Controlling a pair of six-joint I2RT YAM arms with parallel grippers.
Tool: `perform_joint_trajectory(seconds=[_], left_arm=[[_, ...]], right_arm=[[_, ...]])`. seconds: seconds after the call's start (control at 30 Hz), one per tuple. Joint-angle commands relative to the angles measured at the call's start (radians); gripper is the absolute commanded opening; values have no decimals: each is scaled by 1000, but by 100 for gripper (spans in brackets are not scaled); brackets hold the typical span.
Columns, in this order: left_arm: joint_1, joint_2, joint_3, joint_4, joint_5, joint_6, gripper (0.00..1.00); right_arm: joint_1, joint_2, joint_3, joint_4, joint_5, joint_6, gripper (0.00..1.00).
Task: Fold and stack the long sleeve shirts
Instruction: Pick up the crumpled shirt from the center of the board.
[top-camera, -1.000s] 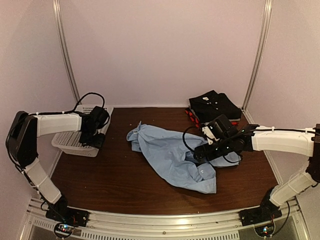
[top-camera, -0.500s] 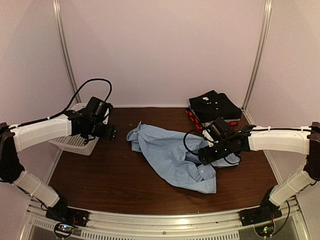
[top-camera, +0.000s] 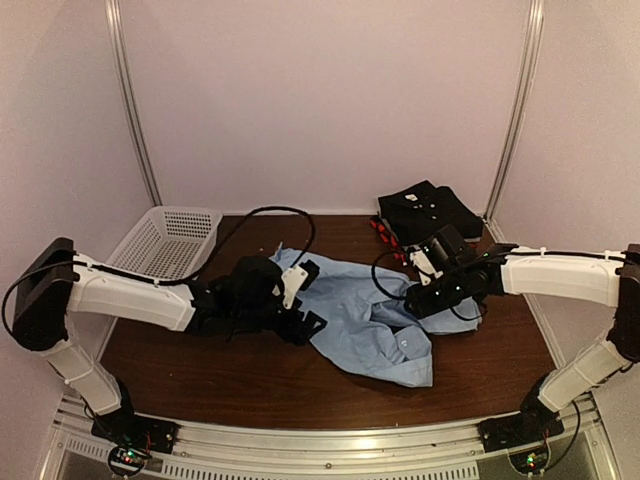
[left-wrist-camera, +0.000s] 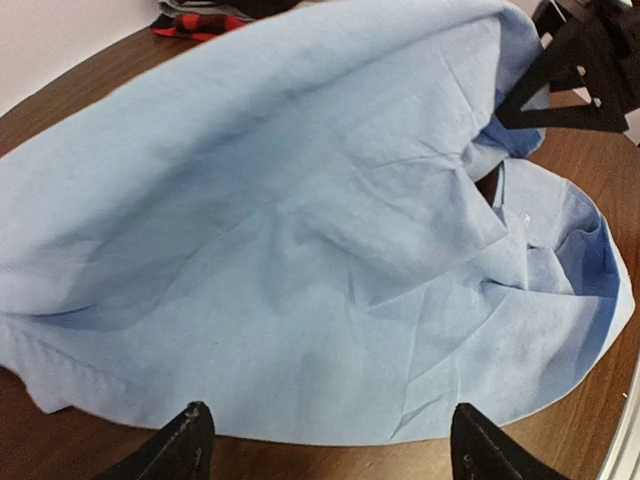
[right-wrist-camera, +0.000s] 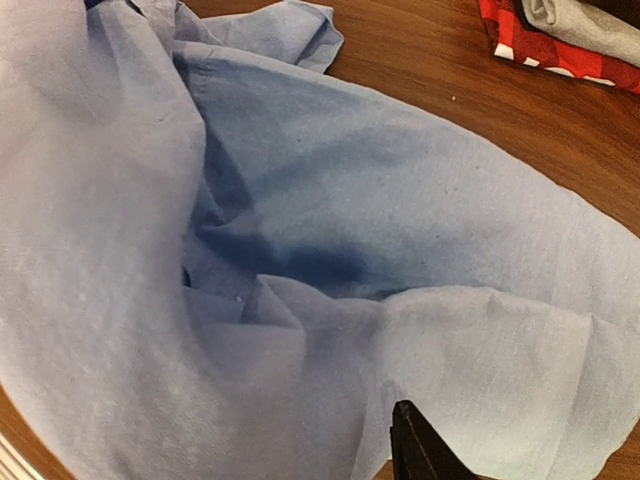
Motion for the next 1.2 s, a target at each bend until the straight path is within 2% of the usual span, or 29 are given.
perform_joint_trajectory(seconds=[0.0, 0.23, 0.43, 0.6, 0.83, 0.93, 1.07, 1.17], left_arm=[[-96, 145, 116, 188, -71, 76, 84], [-153, 356, 243, 295, -223, 342, 89], [-154, 468, 337, 312, -246, 472, 87], [-154, 516, 380, 333, -280, 497, 68], [-155, 501, 366, 333, -278, 499, 27], [-155, 465, 352, 289, -264, 497, 1], [-154, 400, 318, 211, -236, 505, 0], [-153, 332, 300, 116, -213, 510, 0]], right_arm=[[-40, -27, -7, 53, -128, 1, 39], [-94, -53, -36, 82, -245, 6, 19], [-117, -65, -48, 88, -294, 7, 13], [-121, -63, -60, 101, -311, 12, 10], [-124, -60, -59, 94, -302, 7, 8], [-125, -61, -60, 92, -296, 5, 8], [-127, -59, -64, 92, -293, 5, 9], [-127, -64, -66, 92, -294, 4, 15]])
